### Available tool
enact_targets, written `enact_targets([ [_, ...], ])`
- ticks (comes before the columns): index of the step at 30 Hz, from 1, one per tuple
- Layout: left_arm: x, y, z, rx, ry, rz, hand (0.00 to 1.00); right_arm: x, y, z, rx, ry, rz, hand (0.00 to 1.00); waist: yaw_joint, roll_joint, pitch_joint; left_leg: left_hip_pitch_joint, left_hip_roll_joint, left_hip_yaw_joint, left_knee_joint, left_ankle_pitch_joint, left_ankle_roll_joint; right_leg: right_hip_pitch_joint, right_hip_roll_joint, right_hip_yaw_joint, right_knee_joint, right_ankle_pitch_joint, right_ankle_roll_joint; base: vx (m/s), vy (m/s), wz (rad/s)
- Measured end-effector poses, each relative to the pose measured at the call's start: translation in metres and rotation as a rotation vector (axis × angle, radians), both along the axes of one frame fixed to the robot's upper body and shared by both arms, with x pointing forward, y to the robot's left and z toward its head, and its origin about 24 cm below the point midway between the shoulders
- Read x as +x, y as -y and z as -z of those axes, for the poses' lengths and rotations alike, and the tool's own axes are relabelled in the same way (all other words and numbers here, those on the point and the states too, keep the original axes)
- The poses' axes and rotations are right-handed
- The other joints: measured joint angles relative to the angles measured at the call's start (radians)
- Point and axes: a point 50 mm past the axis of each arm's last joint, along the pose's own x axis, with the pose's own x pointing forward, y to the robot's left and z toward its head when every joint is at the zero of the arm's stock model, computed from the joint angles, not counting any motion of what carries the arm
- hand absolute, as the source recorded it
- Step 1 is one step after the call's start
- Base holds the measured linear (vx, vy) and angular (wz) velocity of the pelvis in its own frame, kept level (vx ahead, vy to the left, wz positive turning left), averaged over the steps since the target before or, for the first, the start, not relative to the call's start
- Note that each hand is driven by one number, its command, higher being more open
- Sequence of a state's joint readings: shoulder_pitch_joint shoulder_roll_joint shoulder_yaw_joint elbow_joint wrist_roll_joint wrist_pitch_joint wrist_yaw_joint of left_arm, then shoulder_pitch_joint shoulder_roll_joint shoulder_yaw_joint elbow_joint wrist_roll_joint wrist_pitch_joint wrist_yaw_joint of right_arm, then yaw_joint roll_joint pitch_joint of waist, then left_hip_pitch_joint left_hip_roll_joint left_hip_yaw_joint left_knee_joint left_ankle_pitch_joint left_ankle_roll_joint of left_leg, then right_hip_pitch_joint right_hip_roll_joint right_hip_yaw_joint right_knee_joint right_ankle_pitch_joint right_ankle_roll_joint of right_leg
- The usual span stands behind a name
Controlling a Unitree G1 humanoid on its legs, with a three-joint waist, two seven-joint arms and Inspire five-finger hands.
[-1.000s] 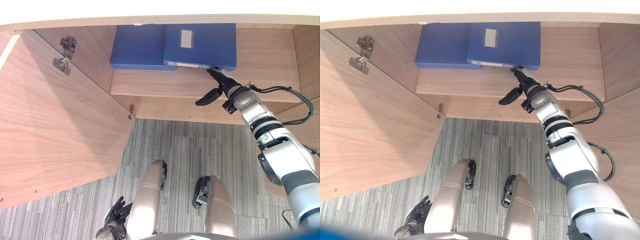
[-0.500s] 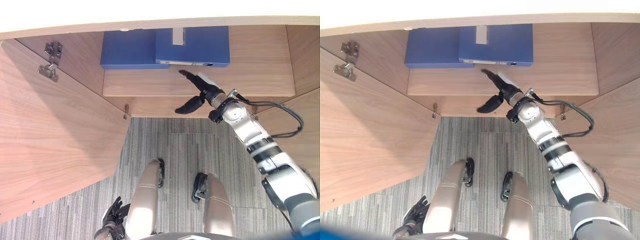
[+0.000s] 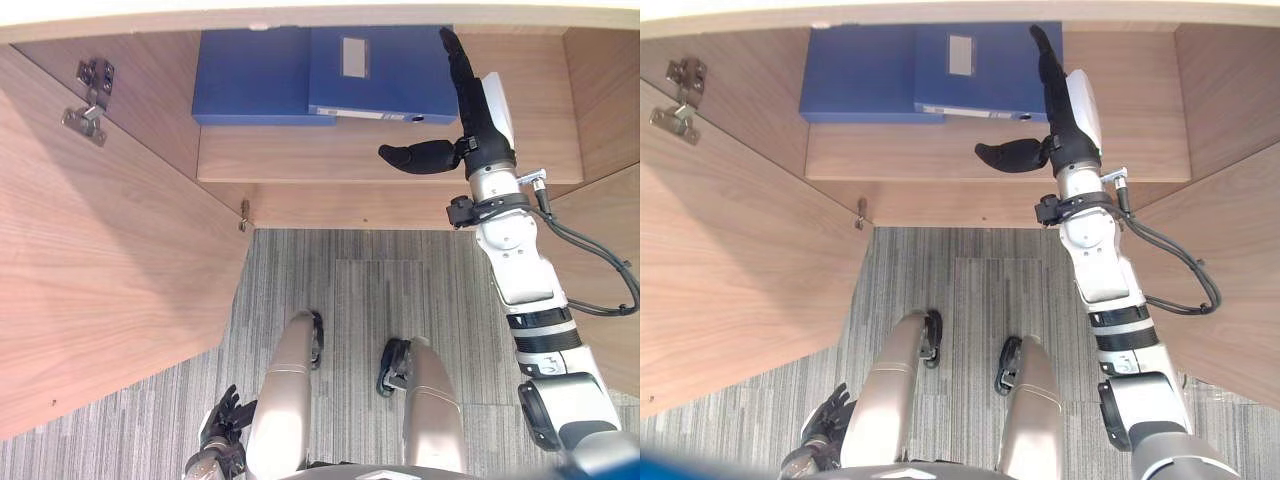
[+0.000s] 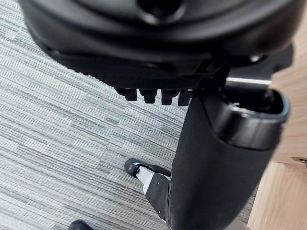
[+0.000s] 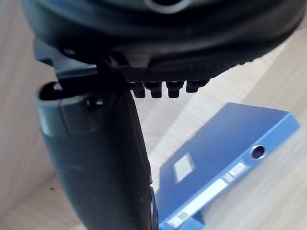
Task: Walk over to the cabinet, pick up the folder, carry it to the office cabinet, place the folder inside the office cabinet, then close the office cabinet door
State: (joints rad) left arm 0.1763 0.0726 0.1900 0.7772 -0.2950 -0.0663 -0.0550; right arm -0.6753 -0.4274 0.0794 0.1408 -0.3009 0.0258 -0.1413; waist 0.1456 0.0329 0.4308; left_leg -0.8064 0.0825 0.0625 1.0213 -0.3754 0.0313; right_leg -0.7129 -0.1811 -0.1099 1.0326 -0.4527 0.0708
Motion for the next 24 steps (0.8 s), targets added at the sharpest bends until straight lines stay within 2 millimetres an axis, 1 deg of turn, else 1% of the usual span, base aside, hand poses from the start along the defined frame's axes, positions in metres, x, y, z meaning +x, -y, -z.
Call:
enact_targets([
  [1, 0.001, 0.0, -0.001, 0.003, 0.005, 0.001, 1.0, 0.005, -0.001, -0.001, -0.016, -0.005, 0.016, 1.0, 0.001, 0.001, 0.001, -0.01, 0.0, -0.001, 0.01, -0.001, 0.0, -0.009, -0.001, 0.0, 0.01, -0.002, -0.001, -0.06, 0.014, 0.04],
  [3, 0.006, 0.001, -0.003, 0.011, 0.027, 0.009, 1.0, 0.022, -0.004, -0.011, -0.083, -0.016, 0.067, 1.0, 0.006, 0.011, 0.008, -0.05, -0.002, -0.012, 0.051, -0.006, 0.003, -0.043, -0.004, -0.001, 0.054, -0.011, -0.001, -0.08, 0.015, 0.07],
  [4, 0.007, 0.002, -0.004, 0.012, 0.033, 0.013, 1.0, 0.025, -0.005, -0.015, -0.104, -0.013, 0.078, 1.0, 0.009, 0.014, 0.011, -0.06, -0.003, -0.015, 0.063, -0.007, 0.003, -0.052, -0.007, -0.002, 0.066, -0.016, -0.002, -0.1, 0.009, 0.14],
  [6, 0.012, 0.003, -0.007, 0.015, 0.057, 0.017, 1.0, 0.035, -0.012, -0.03, -0.188, 0.004, 0.11, 1.0, 0.014, 0.021, 0.016, -0.109, -0.015, -0.025, 0.115, -0.014, 0.005, -0.097, -0.023, -0.004, 0.13, -0.038, -0.004, -0.08, -0.005, 0.2],
  [7, 0.012, 0.004, -0.007, 0.015, 0.059, 0.021, 1.0, 0.038, -0.014, -0.034, -0.214, 0.009, 0.116, 1.0, 0.016, 0.024, 0.018, -0.124, -0.017, -0.027, 0.133, -0.018, 0.006, -0.11, -0.026, -0.004, 0.149, -0.044, -0.006, -0.07, -0.014, 0.18],
  [9, 0.015, 0.006, -0.008, 0.009, 0.068, 0.027, 1.0, 0.046, -0.021, -0.051, -0.264, 0.021, 0.13, 1.0, 0.024, 0.038, 0.026, -0.19, -0.019, -0.043, 0.211, -0.034, 0.002, -0.168, -0.032, -0.004, 0.231, -0.07, -0.008, -0.1, -0.017, 0.11],
  [10, 0.015, 0.007, -0.008, 0.007, 0.069, 0.031, 1.0, 0.048, -0.02, -0.055, -0.275, 0.023, 0.141, 1.0, 0.03, 0.042, 0.028, -0.208, -0.019, -0.047, 0.232, -0.04, 0.002, -0.183, -0.033, -0.003, 0.253, -0.078, -0.008, -0.11, -0.018, 0.07],
  [11, 0.018, 0.009, -0.008, 0.002, 0.075, 0.036, 1.0, 0.05, -0.015, -0.059, -0.281, 0.017, 0.164, 1.0, 0.047, 0.048, 0.032, -0.237, -0.02, -0.051, 0.272, -0.049, 0.001, -0.211, -0.037, 0.0, 0.296, -0.093, -0.009, -0.09, -0.014, 0.06],
  [12, 0.019, 0.01, -0.009, 0.0, 0.076, 0.037, 1.0, 0.052, -0.011, -0.061, -0.284, 0.011, 0.178, 1.0, 0.055, 0.05, 0.033, -0.25, -0.022, -0.052, 0.29, -0.053, -0.001, -0.224, -0.041, 0.002, 0.317, -0.1, -0.008, -0.07, -0.018, 0.13],
  [14, 0.021, 0.013, -0.009, -0.008, 0.081, 0.033, 1.0, 0.055, 0.003, -0.065, -0.294, -0.012, 0.231, 1.0, 0.067, 0.064, 0.04, -0.304, -0.035, -0.062, 0.358, -0.065, 0.001, -0.269, -0.056, 0.005, 0.393, -0.128, -0.008, -0.06, -0.021, 0.18],
  [17, 0.021, 0.014, -0.008, -0.017, 0.076, 0.024, 1.0, 0.055, 0.016, -0.069, -0.322, -0.015, 0.276, 1.0, 0.07, 0.071, 0.045, -0.358, -0.04, -0.065, 0.409, -0.073, -0.006, -0.32, -0.064, 0.012, 0.452, -0.143, -0.009, -0.06, -0.024, 0.07],
  [18, 0.021, 0.014, -0.007, -0.022, 0.074, 0.019, 1.0, 0.055, 0.019, -0.072, -0.327, -0.009, 0.284, 1.0, 0.07, 0.074, 0.047, -0.362, -0.04, -0.066, 0.415, -0.073, -0.006, -0.324, -0.064, 0.013, 0.458, -0.144, -0.009, -0.05, -0.038, 0.0],
  [19, 0.02, 0.015, -0.006, -0.024, 0.068, 0.017, 1.0, 0.054, 0.027, -0.075, -0.359, -0.011, 0.31, 1.0, 0.07, 0.075, 0.047, -0.366, -0.041, -0.062, 0.419, -0.073, -0.006, -0.334, -0.065, 0.022, 0.471, -0.147, -0.005, -0.04, -0.04, 0.0],
  [24, 0.017, 0.015, -0.004, -0.027, 0.055, 0.014, 1.0, 0.054, 0.033, -0.074, -0.368, -0.022, 0.316, 1.0, 0.067, 0.075, 0.047, -0.366, -0.041, -0.061, 0.417, -0.07, -0.006, -0.34, -0.065, 0.024, 0.478, -0.149, -0.01, -0.01, -0.062, 0.0],
])
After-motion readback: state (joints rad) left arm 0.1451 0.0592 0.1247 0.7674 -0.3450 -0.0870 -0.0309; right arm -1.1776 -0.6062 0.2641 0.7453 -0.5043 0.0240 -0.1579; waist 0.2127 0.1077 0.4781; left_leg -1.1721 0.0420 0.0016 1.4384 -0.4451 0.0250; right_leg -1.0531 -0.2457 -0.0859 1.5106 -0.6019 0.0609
